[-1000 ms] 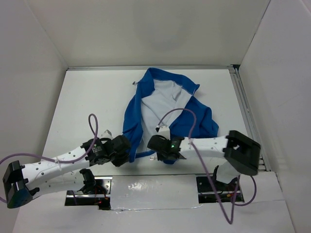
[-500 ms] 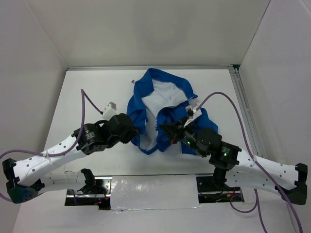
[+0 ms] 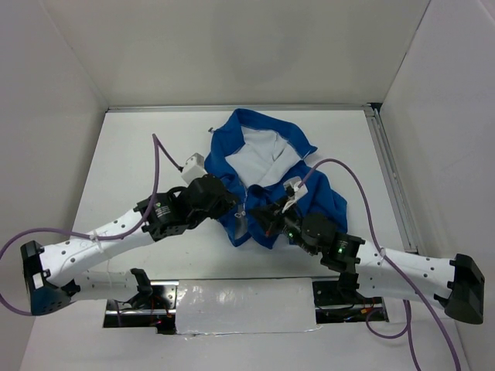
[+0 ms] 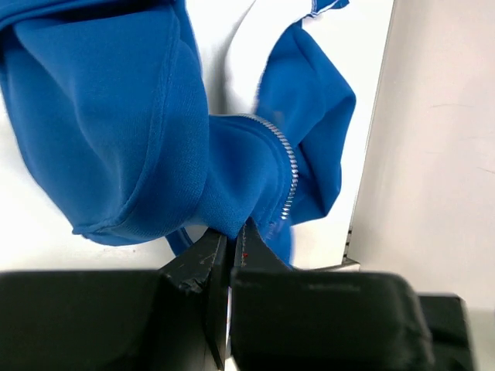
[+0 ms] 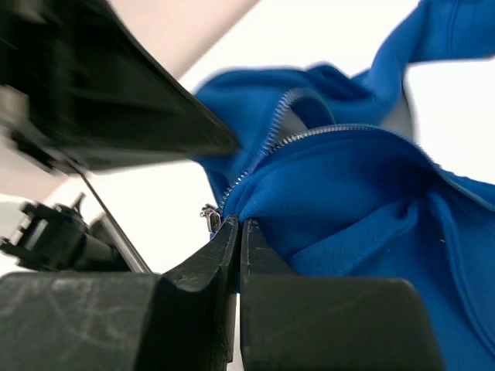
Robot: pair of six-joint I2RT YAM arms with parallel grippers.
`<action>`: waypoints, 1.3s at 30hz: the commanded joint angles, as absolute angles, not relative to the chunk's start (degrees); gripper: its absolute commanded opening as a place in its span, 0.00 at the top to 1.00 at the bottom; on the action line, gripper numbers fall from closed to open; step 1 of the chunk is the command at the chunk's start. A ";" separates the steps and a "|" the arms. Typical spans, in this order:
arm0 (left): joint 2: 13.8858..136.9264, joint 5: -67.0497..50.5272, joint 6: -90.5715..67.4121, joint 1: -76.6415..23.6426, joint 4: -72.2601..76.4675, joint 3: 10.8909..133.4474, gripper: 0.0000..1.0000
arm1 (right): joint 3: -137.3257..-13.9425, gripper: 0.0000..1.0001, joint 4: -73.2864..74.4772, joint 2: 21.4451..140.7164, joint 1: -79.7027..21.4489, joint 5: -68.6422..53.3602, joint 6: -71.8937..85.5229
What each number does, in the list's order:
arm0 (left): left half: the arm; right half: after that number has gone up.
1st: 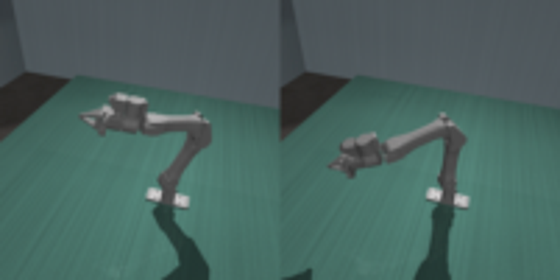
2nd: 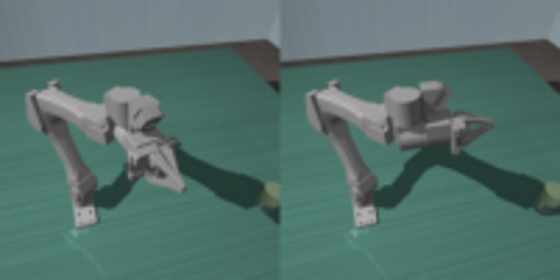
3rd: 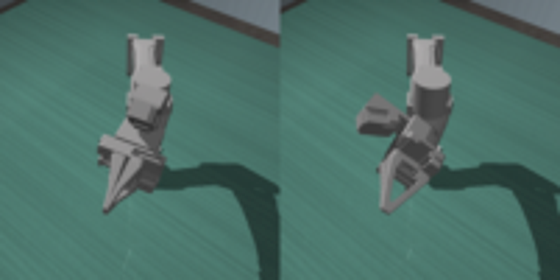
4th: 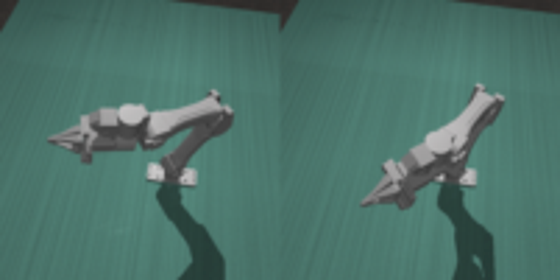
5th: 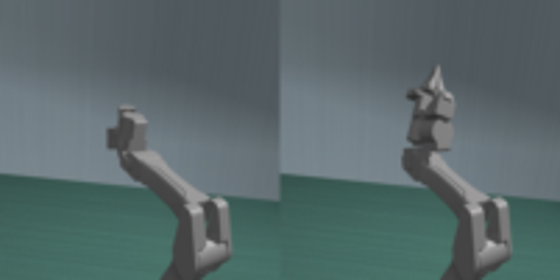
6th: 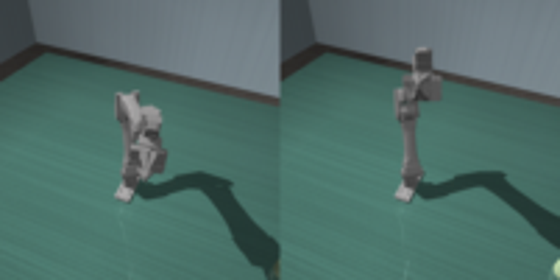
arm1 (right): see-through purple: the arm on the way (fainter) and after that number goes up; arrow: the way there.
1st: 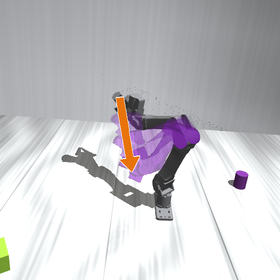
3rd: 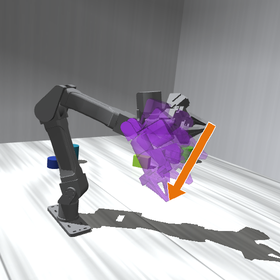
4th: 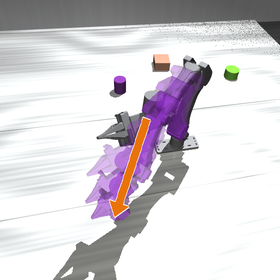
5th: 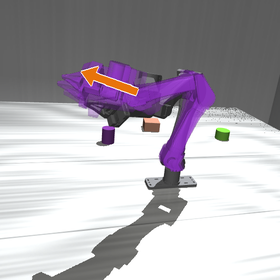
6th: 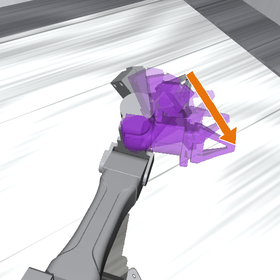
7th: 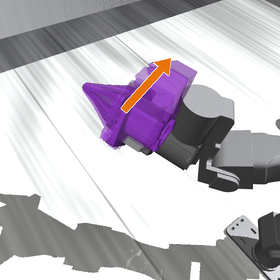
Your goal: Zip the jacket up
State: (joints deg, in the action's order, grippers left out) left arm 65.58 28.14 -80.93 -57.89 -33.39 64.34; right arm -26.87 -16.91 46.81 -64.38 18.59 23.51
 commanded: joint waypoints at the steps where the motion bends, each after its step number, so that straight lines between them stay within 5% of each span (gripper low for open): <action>1: 67.23 27.86 -80.59 -57.74 -29.53 65.21 1.00 | -26.28 1.00 -25.49 45.18 -63.98 19.50 23.47; 15: 71.71 28.56 -83.32 -62.58 -35.58 71.27 1.00 | -38.75 1.00 -20.66 66.87 -63.72 50.53 30.85; 28: 68.03 31.64 -88.24 -63.54 -42.19 69.88 1.00 | -28.49 1.00 -19.00 43.88 -58.80 34.82 37.18; 39: 64.86 30.94 -75.33 -63.63 -28.40 68.20 1.00 | -24.87 1.00 -13.28 32.08 -56.96 20.32 37.79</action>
State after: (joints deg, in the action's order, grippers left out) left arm 65.91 29.78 -81.87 -63.16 -36.99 68.18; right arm -24.60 -15.07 32.71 -57.54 26.41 36.84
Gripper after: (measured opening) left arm 0.115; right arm 0.022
